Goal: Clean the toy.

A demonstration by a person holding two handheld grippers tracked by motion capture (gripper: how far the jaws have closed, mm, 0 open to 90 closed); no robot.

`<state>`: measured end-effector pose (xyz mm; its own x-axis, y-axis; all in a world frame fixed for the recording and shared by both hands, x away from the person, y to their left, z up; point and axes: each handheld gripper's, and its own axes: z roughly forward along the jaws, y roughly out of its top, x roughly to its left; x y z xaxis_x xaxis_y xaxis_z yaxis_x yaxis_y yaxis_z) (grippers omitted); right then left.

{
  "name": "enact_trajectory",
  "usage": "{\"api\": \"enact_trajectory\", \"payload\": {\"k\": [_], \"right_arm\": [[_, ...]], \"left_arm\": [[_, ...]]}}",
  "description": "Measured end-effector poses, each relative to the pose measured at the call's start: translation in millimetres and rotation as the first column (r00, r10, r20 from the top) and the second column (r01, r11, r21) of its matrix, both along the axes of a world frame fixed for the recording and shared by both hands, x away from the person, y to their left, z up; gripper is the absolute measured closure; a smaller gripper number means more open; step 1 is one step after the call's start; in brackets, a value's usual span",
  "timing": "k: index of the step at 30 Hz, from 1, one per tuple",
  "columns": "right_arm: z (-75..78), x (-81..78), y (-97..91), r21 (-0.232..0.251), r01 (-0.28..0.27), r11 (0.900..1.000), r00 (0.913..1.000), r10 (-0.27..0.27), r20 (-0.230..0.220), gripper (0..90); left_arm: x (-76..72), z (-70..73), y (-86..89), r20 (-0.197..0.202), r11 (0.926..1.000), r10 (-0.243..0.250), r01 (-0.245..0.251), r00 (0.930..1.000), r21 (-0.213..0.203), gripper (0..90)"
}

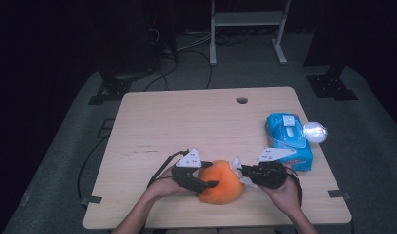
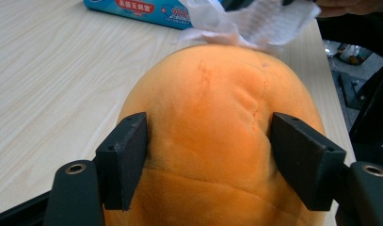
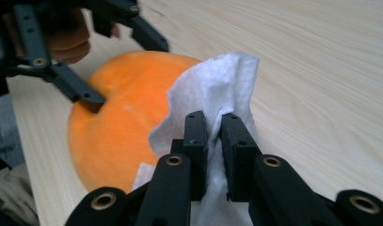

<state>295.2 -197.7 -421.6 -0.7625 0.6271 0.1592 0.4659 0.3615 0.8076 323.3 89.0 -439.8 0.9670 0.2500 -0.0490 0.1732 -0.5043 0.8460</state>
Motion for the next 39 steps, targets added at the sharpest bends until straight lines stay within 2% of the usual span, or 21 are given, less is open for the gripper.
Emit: {"api": "enact_trajectory", "payload": {"k": [1,3,5,8,10,11,12,13,15,18,21,22,23,24,26,28,31,33,34,36,39], "right_arm": [[3.6,-1.6,1.2,0.015,-0.006,0.9999,0.9999,0.006,0.015,80.7],[14.4,-7.6,11.9,0.058,-0.059,0.9966,0.9972,0.056,0.05,80.4],[13.9,-8.8,21.8,0.02,-0.071,0.9972,0.9951,0.07,0.07,80.4],[-1.2,-1.1,14.8,0.025,-0.072,0.9971,0.9973,0.072,0.018,80.7],[-1.3,0.9,4.5,-0.001,-0.025,0.9997,0.9997,0.025,0.006,80.7],[0.4,-0.1,0.9,-0.015,0.0,0.9999,0.9998,0.0,0.02,80.6],[2.1,-1.5,-0.8,-0.005,0.008,1.0,0.9997,-0.008,0.024,80.6],[5.5,-3.7,-0.7,0.028,-0.007,0.9996,0.9996,0.006,0.027,80.6],[10.6,-6.7,7.6,0.021,-0.037,0.9991,0.9978,0.036,0.056,80.6],[1.7,-2.7,12.3,0.003,-0.051,0.9987,0.9982,0.051,0.033,80.7],[-2.7,3.1,0.8,-0.048,0.009,0.9988,0.9999,-0.009,0.014,80.7],[-1.8,3.6,-3.2,-0.03,0.023,0.9993,0.9996,-0.023,0.015,80.7],[1.5,1.8,-4.4,0.013,0.019,0.9997,0.9997,-0.019,0.016,80.6],[5.3,-1.0,-1.4,0.031,0.003,0.9995,0.9996,-0.004,0.027,80.5],[8.1,-4.5,7.9,0.013,-0.036,0.9993,0.9982,0.035,0.048,80.2],[1.2,-2.4,12.1,-0.021,-0.052,0.9984,0.9979,0.053,0.038,80.6],[-3.3,-1.2,5.3,-0.031,-0.04,0.9987,0.999,0.041,0.019,80.7],[-3.9,-0.8,-1.7,-0.022,-0.031,0.9993,0.9995,0.031,0.0,80.6],[-3.1,0.0,-3.8,-0.028,-0.022,0.9994,0.9998,0.022,-0.005,80.4],[4.6,-2.2,-3.4,-0.021,-0.005,0.9998,0.9997,0.006,0.024,80.4],[13.2,-7.9,7.2,-0.003,-0.035,0.9994,0.9971,0.035,0.067,80.3]], "left_arm": [[-0.2,-0.4,0.0,0.002,1.0,-0.005,0.005,1.0,0.0,28.9],[-1.3,0.1,-1.3,0.006,1.0,-0.006,0.006,1.0,0.004,28.9],[-2.4,0.5,-1.8,0.014,0.9999,-0.005,0.005,0.9999,0.01,29.0],[-3.7,-0.5,-3.5,0.024,0.9999,-0.007,0.007,0.9997,0.012,29.3],[-3.9,0.5,-4.3,0.03,0.9996,-0.015,0.015,0.9994,0.024,29.2],[-3.8,0.5,-4.1,0.03,0.9996,-0.017,0.017,0.9994,0.024,29.2],[-3.5,-0.2,-3.7,0.03,0.9997,-0.018,0.017,0.9994,0.019,29.2],[-3.1,-0.8,-3.2,0.025,0.9998,-0.018,0.017,0.9995,0.013,29.3],[-1.6,-0.6,-1.5,0.018,0.9997,-0.021,0.021,0.9996,0.015,29.3],[-0.7,-0.6,0.2,0.011,0.9999,-0.014,0.013,0.9998,0.01,29.7],[-1.0,-0.5,-1.2,0.016,0.9998,-0.017,0.017,0.9997,0.014,29.6],[-1.3,-0.3,-2.0,0.018,0.9997,-0.018,0.018,0.9997,0.015,29.6],[-1.6,-0.5,-3.4,0.02,0.9998,-0.017,0.016,0.9997,0.013,29.6],[-2.1,-0.6,-4.7,0.021,0.9998,-0.016,0.016,0.9996,0.012,29.5],[-3.9,0.2,-7.5,0.032,0.9997,-0.02,0.019,0.9993,0.014,29.0],[-3.3,4.7,-6.4,0.024,0.9999,-0.014,0.014,0.9996,0.0,26.0],[-0.5,11.3,-2.5,0.004,0.9999,0.004,-0.004,1.0,-0.011,12.2],[1.2,6.1,-3.1,-0.031,1.0,0.001,-0.001,0.9995,-0.008,12.5],[0.2,3.5,-4.9,-0.018,1.0,-0.001,0.001,0.9998,0.007,14.7],[-1.5,5.3,-6.7,0.003,0.9997,-0.011,0.011,0.9999,0.021,21.8],[-5.2,9.5,-10.2,0.035,0.9988,-0.03,0.028,0.999,0.039,23.1]]}}
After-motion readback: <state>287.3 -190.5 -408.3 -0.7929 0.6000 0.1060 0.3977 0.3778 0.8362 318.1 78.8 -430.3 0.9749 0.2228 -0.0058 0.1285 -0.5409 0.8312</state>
